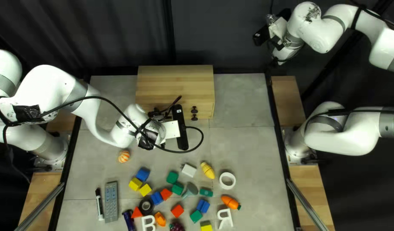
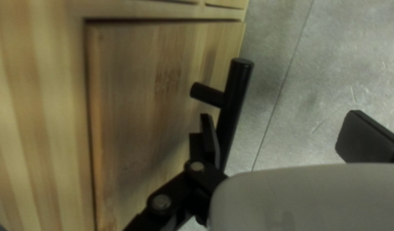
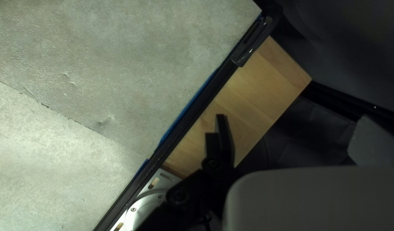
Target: Open drawers and place objects into drawer and close
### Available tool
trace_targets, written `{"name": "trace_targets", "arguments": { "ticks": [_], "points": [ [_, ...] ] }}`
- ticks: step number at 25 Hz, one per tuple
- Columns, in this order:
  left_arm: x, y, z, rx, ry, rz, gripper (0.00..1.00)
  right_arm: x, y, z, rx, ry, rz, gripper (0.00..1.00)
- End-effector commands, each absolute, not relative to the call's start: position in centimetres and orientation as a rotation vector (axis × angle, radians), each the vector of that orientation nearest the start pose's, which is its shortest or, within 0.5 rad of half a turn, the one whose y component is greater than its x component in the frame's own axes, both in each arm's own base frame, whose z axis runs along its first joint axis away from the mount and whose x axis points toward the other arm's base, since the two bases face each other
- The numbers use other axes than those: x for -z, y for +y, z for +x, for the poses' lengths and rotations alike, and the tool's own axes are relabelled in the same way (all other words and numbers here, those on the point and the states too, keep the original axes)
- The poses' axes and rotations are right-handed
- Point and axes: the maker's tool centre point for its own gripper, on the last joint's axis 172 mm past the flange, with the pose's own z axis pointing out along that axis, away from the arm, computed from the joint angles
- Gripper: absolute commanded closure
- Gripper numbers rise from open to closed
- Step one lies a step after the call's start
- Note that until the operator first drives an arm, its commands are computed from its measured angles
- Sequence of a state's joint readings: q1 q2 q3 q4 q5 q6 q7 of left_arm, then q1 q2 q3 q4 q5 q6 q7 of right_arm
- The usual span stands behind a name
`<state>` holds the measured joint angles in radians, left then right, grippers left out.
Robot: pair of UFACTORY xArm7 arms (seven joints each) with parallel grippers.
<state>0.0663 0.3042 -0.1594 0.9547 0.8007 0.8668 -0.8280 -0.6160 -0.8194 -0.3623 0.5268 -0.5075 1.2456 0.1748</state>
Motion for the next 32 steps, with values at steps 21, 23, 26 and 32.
{"name": "trace_targets", "arguments": {
  "ticks": [21,23,26,32],
  "points": [
    [-13.4,-1.8,46.7,0.075,-0.126,-2.709,0.00,-23.5,-28.5,10.0,0.003,1.483,-3.038,0.00],
    [-14.4,-2.1,46.4,0.083,-0.113,-2.754,0.00,-23.5,-28.5,10.0,0.003,1.483,-3.038,0.00],
    [-16.6,-2.0,45.9,0.108,-0.087,-2.834,0.00,-23.5,-28.5,10.0,0.003,1.483,-3.038,0.00],
    [-18.9,-0.4,46.4,0.122,-0.101,-2.964,0.00,-23.5,-28.5,10.0,0.003,1.483,-3.038,0.00]
  ]
}}
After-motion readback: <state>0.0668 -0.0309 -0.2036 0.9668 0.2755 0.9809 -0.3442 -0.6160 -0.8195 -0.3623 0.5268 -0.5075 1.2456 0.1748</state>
